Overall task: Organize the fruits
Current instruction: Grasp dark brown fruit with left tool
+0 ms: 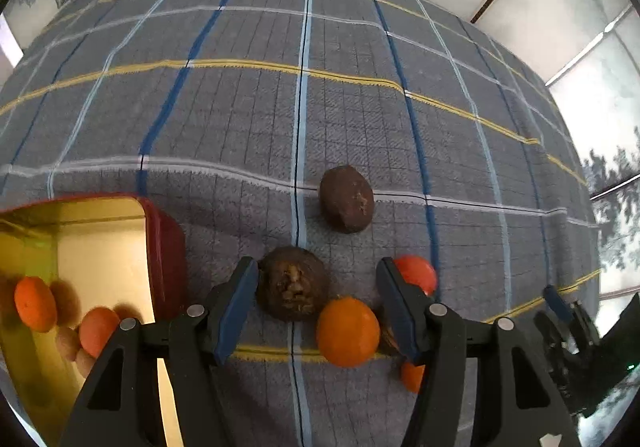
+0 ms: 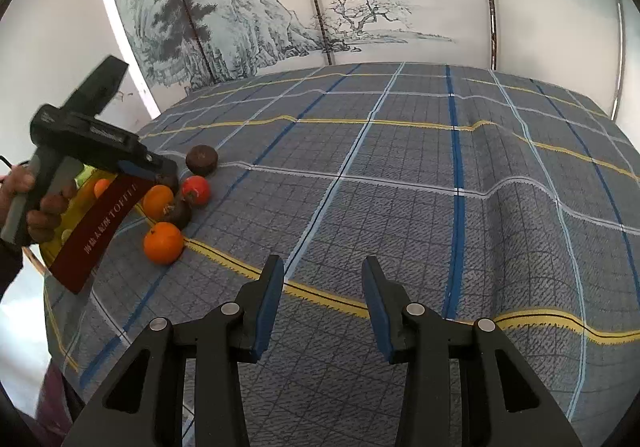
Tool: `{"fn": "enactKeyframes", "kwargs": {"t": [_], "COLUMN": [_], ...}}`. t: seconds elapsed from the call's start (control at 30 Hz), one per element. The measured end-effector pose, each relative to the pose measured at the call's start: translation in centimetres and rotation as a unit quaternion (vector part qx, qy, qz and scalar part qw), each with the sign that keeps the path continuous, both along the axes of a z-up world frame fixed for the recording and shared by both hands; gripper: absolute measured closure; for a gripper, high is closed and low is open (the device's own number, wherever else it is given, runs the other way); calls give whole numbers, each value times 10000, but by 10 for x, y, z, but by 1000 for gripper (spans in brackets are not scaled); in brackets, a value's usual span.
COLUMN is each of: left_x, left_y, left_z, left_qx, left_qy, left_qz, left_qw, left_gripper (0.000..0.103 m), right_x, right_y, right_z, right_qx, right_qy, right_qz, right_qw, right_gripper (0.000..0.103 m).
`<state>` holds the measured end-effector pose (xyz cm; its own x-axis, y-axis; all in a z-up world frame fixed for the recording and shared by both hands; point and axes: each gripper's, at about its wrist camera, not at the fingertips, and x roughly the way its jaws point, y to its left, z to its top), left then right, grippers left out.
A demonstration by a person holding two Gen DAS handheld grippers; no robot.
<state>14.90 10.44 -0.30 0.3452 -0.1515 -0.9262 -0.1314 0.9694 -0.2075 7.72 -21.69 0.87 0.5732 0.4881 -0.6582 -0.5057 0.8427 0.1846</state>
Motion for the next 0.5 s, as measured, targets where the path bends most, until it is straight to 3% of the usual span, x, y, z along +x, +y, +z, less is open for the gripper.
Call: {"fn": "enactKeyframes", "kwargs": {"t": [0.13,0.23,0.37,0.5], "left_x": [2,0,0,-4], "left_y": [-7,-7,-19,-25], "left_z": [-3,-7,-12,-14], "left_qx": [355,354,810,1023], "left_qy": [14,30,-31,-190], "left_qz": [-25,-50,-214,-298], "left_qw": [9994,9994,9965,9941], "left_gripper": [46,43,42,40], "right_x": [2,2,2,3], "right_y": [-2,-3,-3,-3], "right_z": [-1,-1,-1,-1], "right_qx": [83,129,126,158], "right_qy": [63,76,74,100], "right_qz": [4,-13,-22,-25], "right_qw": [9999,9999,9999,9998], "right_gripper": [61,61,61,61]}}
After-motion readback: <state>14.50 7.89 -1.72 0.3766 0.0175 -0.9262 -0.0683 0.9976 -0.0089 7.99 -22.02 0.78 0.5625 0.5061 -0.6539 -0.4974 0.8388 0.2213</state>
